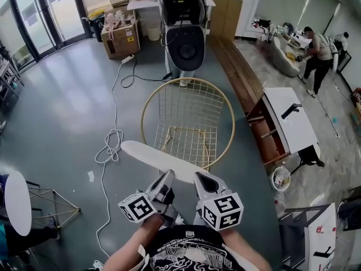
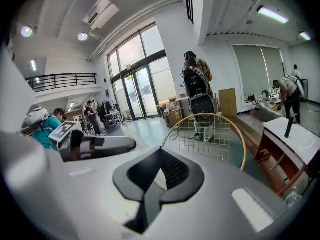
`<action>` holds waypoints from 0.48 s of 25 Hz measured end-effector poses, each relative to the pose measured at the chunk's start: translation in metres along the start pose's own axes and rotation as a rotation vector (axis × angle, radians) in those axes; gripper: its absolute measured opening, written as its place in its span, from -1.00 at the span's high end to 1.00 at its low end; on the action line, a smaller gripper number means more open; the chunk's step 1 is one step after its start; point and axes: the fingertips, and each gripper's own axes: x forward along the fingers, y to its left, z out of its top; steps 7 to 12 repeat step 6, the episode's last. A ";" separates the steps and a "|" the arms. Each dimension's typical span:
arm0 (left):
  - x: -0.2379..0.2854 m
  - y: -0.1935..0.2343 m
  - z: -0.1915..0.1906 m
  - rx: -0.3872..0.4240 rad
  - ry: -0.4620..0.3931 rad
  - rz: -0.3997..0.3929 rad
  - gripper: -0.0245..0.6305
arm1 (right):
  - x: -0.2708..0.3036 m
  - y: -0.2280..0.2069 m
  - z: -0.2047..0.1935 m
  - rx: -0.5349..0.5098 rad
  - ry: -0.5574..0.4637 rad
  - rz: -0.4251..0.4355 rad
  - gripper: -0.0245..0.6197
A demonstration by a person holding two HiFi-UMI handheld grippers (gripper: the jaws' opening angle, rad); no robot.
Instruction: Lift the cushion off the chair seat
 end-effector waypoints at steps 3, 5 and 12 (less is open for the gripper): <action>-0.012 -0.001 -0.006 0.000 0.007 0.016 0.85 | -0.011 0.007 -0.005 0.002 0.000 -0.008 0.93; -0.019 -0.006 -0.007 -0.001 0.002 0.001 0.85 | -0.016 0.012 -0.005 0.005 -0.001 -0.012 0.93; -0.022 -0.009 -0.006 -0.001 0.000 -0.010 0.85 | -0.019 0.015 -0.005 0.007 -0.002 -0.013 0.93</action>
